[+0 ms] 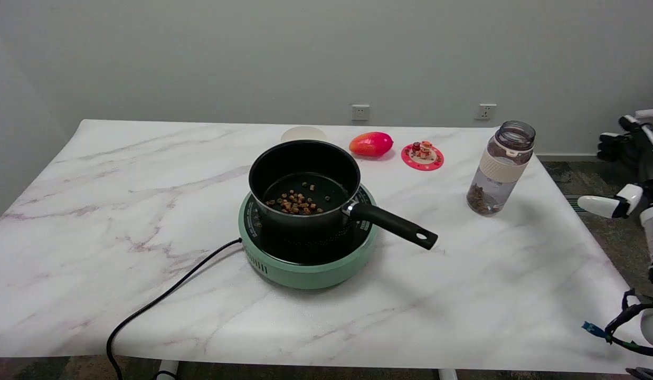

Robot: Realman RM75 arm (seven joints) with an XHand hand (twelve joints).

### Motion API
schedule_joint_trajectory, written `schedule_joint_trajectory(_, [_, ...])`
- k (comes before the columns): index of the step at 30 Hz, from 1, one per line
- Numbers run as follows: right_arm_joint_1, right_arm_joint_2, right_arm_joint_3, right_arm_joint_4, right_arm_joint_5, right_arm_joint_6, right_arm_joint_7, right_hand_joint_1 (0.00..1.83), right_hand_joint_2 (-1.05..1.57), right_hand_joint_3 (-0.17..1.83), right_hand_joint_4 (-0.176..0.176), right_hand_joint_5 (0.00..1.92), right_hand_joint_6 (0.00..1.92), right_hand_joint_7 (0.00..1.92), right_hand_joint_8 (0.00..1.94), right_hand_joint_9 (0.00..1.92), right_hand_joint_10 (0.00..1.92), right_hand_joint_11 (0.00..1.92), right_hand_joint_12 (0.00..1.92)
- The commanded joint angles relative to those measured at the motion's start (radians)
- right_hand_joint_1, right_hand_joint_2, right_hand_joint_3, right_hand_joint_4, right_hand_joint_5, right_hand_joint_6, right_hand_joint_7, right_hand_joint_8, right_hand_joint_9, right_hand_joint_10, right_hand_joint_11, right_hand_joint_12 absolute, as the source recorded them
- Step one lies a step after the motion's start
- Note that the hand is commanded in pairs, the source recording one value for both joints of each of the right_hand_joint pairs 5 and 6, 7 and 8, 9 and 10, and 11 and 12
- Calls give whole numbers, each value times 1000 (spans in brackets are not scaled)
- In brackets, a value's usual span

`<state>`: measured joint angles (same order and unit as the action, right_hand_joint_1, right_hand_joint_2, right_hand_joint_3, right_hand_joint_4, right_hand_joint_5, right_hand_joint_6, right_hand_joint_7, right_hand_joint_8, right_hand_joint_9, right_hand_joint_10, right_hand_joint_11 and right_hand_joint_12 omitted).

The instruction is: Pick up the bottle.

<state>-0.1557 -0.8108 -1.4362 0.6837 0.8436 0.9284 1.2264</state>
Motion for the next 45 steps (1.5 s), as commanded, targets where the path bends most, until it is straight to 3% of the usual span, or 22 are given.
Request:
schedule_joint_trajectory(1, [61,3,-173,64,-71,-272,444,1221,-1007,1279,0,159,159,463,463,474,474,509,509])
schedule_joint_trajectory(8, [149,-18,-251,40,-71,-271,477,1205,-1035,1317,0,111,111,421,421,417,417,443,443])
schedule_joint_trajectory(10, [169,-16,-275,34,-71,-268,498,1200,-1023,1189,0,100,100,413,413,411,411,439,439])
schedule_joint_trajectory(15, [227,-10,-360,-10,-84,-238,560,1182,-1047,1170,0,87,87,404,404,415,415,454,454])
schedule_joint_trajectory(21, [249,-7,-354,-31,-177,-217,623,1136,-1047,1074,0,132,132,401,401,431,431,471,471])
schedule_joint_trajectory(45, [283,-46,-366,-34,-213,-180,624,1145,-1047,889,0,45,45,317,317,379,379,420,420])
